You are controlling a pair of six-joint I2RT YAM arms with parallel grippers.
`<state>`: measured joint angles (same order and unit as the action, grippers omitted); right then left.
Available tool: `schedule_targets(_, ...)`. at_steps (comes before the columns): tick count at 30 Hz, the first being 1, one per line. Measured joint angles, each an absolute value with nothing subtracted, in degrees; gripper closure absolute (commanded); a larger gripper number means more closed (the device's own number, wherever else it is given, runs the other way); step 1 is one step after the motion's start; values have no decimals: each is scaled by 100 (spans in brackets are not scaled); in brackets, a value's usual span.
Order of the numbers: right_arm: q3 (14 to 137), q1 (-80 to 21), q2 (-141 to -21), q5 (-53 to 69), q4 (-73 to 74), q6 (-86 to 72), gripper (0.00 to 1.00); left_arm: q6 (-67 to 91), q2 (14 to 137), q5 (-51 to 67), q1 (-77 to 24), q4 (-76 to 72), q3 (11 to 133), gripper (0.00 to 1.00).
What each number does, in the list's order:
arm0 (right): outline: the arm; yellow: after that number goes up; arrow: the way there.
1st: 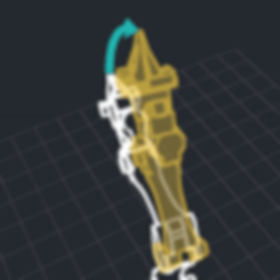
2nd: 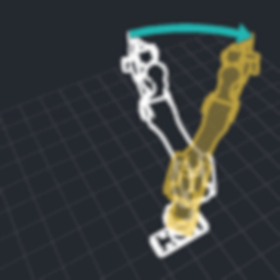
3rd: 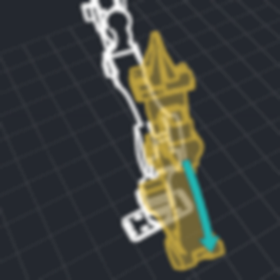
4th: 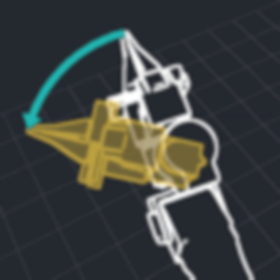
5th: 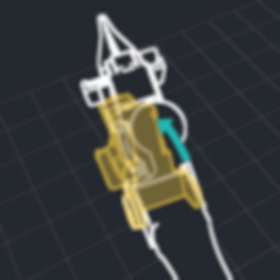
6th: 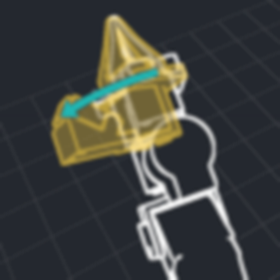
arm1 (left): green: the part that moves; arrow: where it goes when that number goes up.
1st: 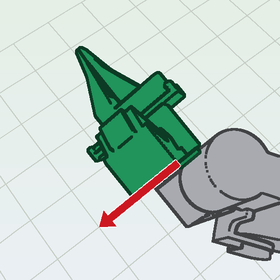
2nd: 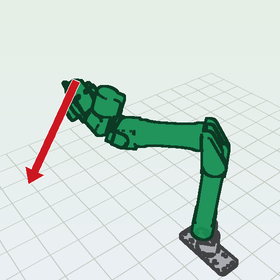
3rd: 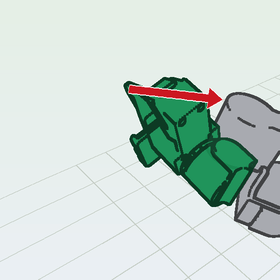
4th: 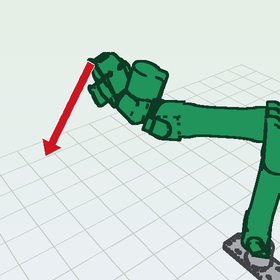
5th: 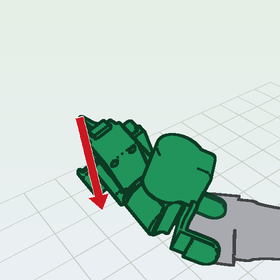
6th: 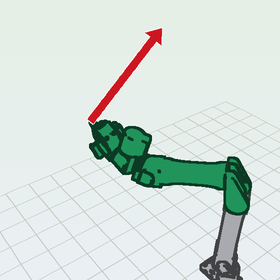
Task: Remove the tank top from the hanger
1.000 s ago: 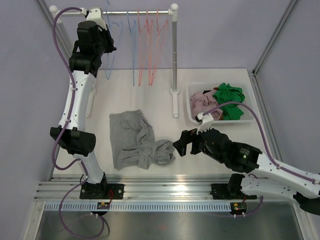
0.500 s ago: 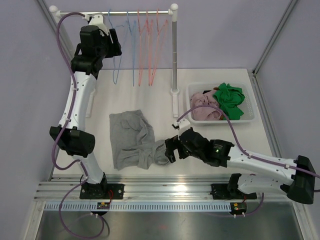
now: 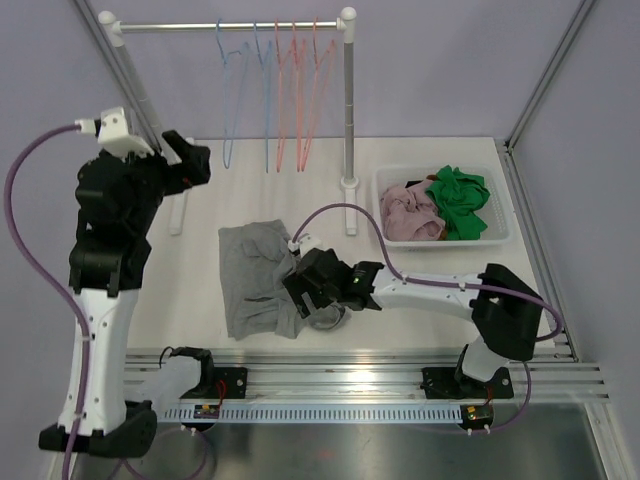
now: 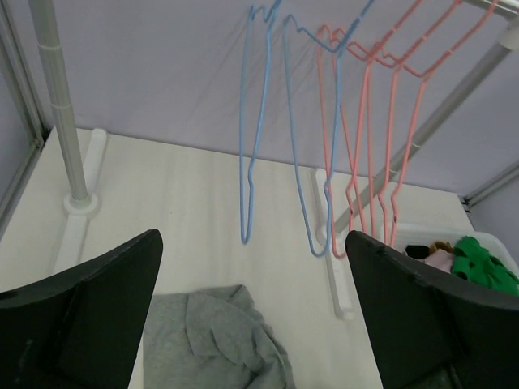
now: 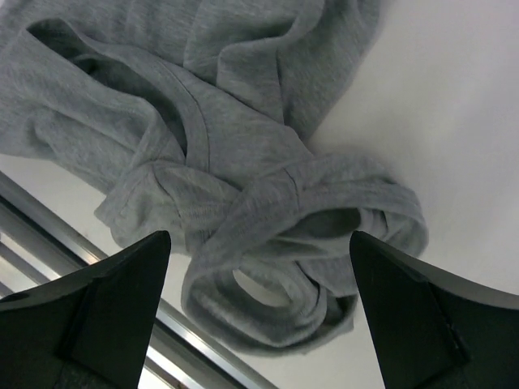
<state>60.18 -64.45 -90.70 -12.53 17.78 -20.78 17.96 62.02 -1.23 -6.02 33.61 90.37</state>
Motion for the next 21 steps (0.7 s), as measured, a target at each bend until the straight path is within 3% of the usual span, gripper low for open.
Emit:
schedule_targets(7, 6943, -6445, -10381, -1022, 1750, -1747, 0, 1992, 4110, 338, -602, 3024, 6451, 1)
schedule_targets(12, 7437, -6445, -11126, -1046, 1767, -1597, 1, 1772, 3522, 318, -604, 3055, 5461, 1)
schedule_targets(14, 7557, -6445, -11408, -1026, 1745, -1590, 6, 1640, 3441, 281, -604, 3116, 5330, 1)
schedule_targets(15, 7625, -6445, -11469, -998, 1710, -1577, 15, 1579, 3395, 263, -604, 3118, 5280, 1)
schedule_targets(16, 7642, -6445, -11474, -969, 1667, -1566, 39, 1511, 3341, 233, -604, 3116, 5236, 1)
schedule_targets(18, 7629, -6445, -11478, -921, 1608, -1562, 60, 1411, 3214, 104, -607, 3118, 5129, 1)
schedule_targets(21, 7516, -6447, -11395, -891, 1437, -1610, 100, 1343, 3022, -165, -607, 3127, 4993, 1)
